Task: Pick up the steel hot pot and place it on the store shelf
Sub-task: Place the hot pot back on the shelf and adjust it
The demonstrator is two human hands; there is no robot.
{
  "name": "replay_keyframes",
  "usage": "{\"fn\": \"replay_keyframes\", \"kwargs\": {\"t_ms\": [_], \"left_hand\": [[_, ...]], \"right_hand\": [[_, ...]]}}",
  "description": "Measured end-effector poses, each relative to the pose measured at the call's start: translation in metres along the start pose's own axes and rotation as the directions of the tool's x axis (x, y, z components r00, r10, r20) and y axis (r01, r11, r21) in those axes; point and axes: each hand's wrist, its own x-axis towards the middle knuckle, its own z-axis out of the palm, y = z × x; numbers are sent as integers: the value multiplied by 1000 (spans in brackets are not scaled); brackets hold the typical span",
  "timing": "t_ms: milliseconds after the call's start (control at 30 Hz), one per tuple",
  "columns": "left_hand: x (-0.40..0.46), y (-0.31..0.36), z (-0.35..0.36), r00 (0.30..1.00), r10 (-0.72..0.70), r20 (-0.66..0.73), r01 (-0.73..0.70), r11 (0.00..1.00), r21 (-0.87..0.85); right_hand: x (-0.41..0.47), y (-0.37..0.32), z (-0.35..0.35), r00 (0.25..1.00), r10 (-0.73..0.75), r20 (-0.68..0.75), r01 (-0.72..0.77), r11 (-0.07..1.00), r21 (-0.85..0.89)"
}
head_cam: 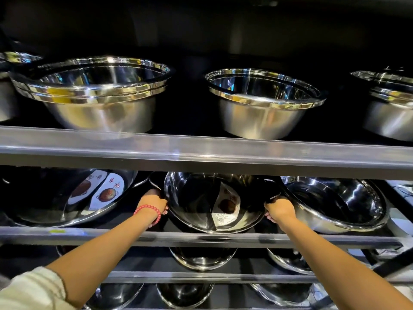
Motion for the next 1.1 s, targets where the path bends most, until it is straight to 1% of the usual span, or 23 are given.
{"fn": "replay_keyframes", "kwargs": {"t_ms": [67, 133, 200, 300, 433, 533, 700, 900, 1100], "left_hand": [[-1, -2, 2, 999, 39, -6, -39, 999, 6], [1, -6, 4, 998, 60, 31, -60, 998, 16], [-1, -9, 5, 993, 93, 66, -95, 995, 29], [-10, -10, 6, 985, 150, 86, -159, 981, 115], [-21, -9, 11, 980, 127, 152, -157, 966, 206], [-19, -10, 15, 980, 106, 165, -138, 971, 194], [-14, -9, 15, 981, 140, 134, -161, 974, 161], [-6, -9, 16, 979, 150, 140, -172, 971, 165], [-3, -9, 16, 978, 145, 148, -169, 973, 160]], "right_hand": [[3, 3, 2, 1000, 8, -17, -7, 1000, 12], [4, 4, 4, 999, 6, -37, -5, 1000, 21], [2, 4, 5, 999, -18, -42, 17, 1000, -6], [-6, 4, 6, 999, -36, -8, 35, 998, -54], [-12, 9, 7, 999, -34, 27, 35, 999, -36], [-16, 9, 10, 999, -36, 26, 37, 999, -16], [-17, 8, 17, 998, -66, -10, 65, 998, -25], [-15, 3, 20, 996, -69, -53, 69, 998, -6], [-17, 1, 19, 998, -47, -35, 48, 999, 8]]}}
